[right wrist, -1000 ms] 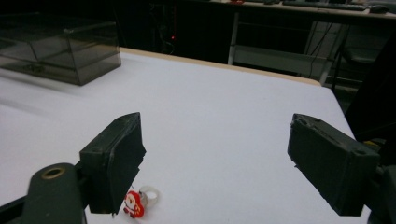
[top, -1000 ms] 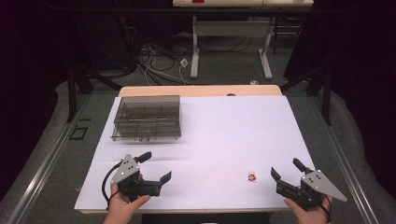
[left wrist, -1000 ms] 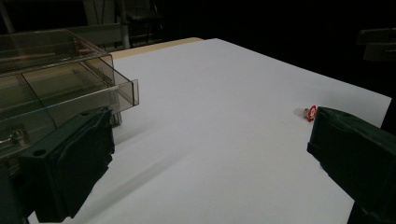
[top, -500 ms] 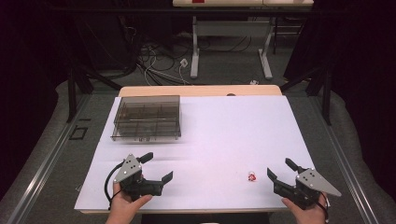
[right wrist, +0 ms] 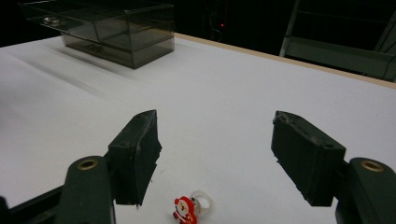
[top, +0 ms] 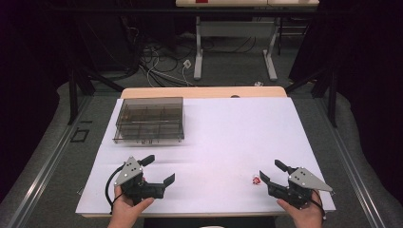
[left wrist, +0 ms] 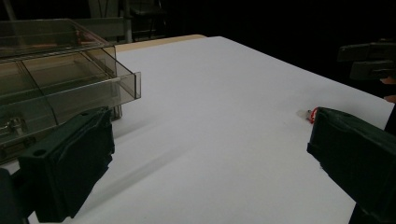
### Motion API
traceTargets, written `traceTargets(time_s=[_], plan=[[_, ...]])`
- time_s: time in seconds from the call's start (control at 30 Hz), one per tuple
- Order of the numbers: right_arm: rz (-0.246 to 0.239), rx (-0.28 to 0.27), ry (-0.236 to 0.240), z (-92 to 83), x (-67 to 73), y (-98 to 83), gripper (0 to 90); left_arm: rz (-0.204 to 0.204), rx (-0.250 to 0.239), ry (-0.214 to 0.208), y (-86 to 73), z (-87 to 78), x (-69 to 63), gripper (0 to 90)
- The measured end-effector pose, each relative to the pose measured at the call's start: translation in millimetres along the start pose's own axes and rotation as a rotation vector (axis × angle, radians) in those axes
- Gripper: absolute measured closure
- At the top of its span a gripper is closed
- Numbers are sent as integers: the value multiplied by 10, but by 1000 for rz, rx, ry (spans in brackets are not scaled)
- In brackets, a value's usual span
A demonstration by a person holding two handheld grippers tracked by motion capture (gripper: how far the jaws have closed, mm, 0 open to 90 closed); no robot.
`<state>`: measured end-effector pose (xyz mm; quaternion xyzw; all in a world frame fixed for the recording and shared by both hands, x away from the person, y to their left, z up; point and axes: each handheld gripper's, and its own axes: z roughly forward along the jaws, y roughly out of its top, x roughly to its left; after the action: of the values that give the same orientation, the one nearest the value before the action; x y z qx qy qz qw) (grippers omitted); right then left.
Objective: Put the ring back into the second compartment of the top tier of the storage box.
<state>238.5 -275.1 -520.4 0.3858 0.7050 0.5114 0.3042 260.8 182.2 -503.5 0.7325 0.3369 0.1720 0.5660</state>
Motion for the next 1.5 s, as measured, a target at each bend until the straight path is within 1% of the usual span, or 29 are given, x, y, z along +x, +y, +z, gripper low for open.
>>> traceTargets(time_s=[0.03,0.1,0.13,0.17,0.23,0.27,0.3,0.33,0.4,0.43,0.47,0.6,0.63,0.67,0.7,0.73,0.77,0.8,0.83,0.87,0.93,1.0,1.03,1.13,1.17,1.2,1.27,1.3,1.5], plan=[[5,-3,7,12,9,3,315,7,-6,5,-1,1,-3,4],[23,7,26,49,9,17,319,7,-1,2,-3,0,-18,4],[23,7,26,49,9,17,319,7,-1,2,-3,0,-18,4],[43,33,30,53,12,19,321,9,3,2,-3,-2,-22,4],[64,63,46,91,18,11,332,17,0,3,-5,-1,-32,4],[61,65,59,101,16,6,341,22,0,3,-6,-2,-40,4],[70,67,66,108,23,3,349,25,1,0,-6,0,-40,4],[70,67,66,108,23,3,349,25,1,0,-6,0,-40,4],[57,76,72,120,22,-1,369,28,4,-4,-7,6,-37,4],[61,89,82,132,16,-3,391,26,4,-5,-9,9,-36,4],[71,93,77,138,16,-5,400,27,7,-8,-11,10,-32,4],[79,105,86,173,-5,-15,428,28,11,-11,-8,3,-27,4],[93,127,98,196,-5,-24,443,30,11,-8,-9,1,-26,4],[93,127,98,196,-5,-24,443,30,11,-8,-9,1,-26,3],[91,158,101,216,7,-35,461,31,11,-9,-9,0,-26,4],[91,158,101,216,7,-35,461,31,8,-8,-10,3,-27,4],[83,183,109,243,16,-54,478,33,10,-8,-12,5,-29,4],[83,183,109,243,16,-54,478,33,10,-8,-12,5,-29,3],[76,220,106,265,17,-73,496,37,12,-8,-13,10,-29,4],[81,242,108,272,16,-81,507,37,12,-8,-13,10,-29,4],[79,262,117,296,0,-104,515,39,12,-9,-14,13,-31,4],[85,267,122,310,-1,-117,518,39,12,-8,-16,14,-30,4],[87,281,127,329,-2,-132,525,40,16,-8,-17,14,-28,4],[85,295,129,344,-6,-135,534,39,16,-9,-19,14,-28,4],[80,288,131,358,-8,-143,538,40,17,-9,-19,14,-28,4],[87,305,131,366,-4,-143,550,40,15,-10,-19,13,-29,4],[84,303,133,376,-3,-147,556,41,16,-10,-19,12,-28,4],[84,316,126,385,6,-153,562,41,16,-11,-19,11,-27,4],[74,330,122,414,3,-169,572,38,16,-12,-20,11,-23,4]])
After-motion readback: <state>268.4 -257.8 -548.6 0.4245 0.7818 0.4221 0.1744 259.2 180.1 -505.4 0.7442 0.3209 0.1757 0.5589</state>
